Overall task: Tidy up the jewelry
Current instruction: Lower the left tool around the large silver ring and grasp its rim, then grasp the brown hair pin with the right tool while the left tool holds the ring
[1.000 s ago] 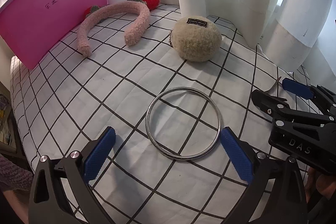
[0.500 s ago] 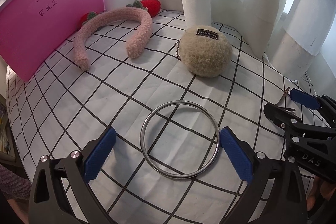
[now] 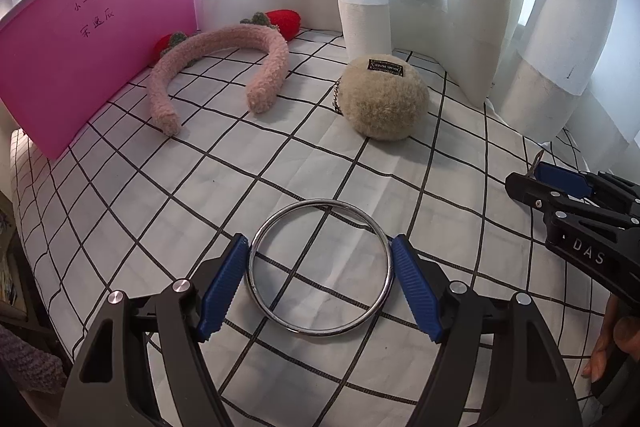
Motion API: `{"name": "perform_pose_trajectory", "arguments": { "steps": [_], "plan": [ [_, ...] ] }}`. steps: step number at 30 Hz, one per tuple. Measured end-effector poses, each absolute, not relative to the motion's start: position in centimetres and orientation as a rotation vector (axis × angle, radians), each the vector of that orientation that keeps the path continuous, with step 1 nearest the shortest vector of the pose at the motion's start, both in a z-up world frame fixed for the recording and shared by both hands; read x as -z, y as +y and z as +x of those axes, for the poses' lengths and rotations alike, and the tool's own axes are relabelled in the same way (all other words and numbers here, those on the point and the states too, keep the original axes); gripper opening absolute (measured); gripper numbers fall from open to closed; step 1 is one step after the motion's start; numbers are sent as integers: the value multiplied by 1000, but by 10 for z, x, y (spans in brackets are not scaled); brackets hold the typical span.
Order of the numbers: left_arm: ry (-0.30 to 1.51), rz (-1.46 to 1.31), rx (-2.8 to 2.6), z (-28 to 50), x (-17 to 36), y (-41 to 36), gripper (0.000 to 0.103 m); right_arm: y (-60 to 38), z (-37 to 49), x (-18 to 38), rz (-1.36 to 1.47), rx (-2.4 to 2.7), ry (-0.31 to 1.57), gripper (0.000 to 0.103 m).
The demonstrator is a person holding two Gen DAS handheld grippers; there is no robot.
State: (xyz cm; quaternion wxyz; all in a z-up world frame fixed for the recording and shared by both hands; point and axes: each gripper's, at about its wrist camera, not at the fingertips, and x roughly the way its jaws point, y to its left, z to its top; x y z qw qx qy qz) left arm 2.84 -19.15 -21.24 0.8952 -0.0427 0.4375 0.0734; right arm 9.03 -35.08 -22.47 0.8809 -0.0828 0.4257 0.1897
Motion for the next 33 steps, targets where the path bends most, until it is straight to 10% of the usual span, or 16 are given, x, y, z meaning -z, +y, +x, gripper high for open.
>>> {"name": "perform_pose_trajectory", "arguments": {
  "steps": [13,30,33],
  "plan": [
    [899,-104,-144,27,203,-185,71,-359,80,211,-126,-415,842,20],
    [904,-131,-129,28,200,-179,71,-377,87,220,-46,-400,875,19],
    [907,-135,-130,28,201,-178,71,-373,88,218,-69,-397,867,35]
  ]
}}
